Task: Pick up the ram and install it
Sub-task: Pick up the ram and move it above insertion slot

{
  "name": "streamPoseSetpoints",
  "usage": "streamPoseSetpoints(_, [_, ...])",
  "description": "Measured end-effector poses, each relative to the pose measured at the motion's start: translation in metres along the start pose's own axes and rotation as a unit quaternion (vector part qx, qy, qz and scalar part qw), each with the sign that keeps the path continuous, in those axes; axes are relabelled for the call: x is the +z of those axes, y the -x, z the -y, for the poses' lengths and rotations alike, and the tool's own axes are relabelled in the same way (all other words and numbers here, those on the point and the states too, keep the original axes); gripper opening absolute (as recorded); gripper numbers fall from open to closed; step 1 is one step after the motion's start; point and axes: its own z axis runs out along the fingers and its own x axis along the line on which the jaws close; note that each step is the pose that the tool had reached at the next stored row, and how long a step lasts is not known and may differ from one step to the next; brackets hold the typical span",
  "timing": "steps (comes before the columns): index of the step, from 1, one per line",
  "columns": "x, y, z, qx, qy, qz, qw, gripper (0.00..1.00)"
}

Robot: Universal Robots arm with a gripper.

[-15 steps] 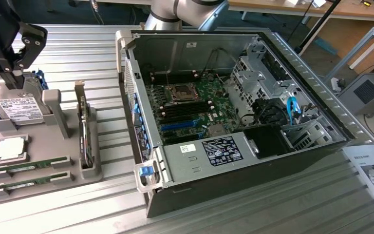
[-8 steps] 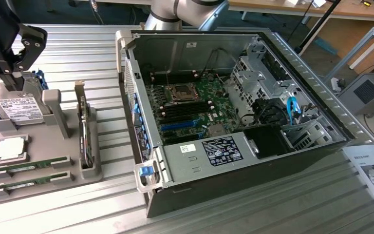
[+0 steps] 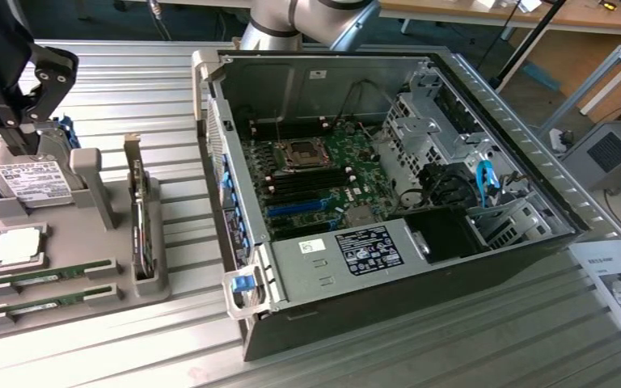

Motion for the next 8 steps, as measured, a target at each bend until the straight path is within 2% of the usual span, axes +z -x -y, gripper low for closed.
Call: streamPoseSetpoints(8, [-0.0001,0.0002,0.0029,0.0,-0.0004,0.0,1.0,0.11])
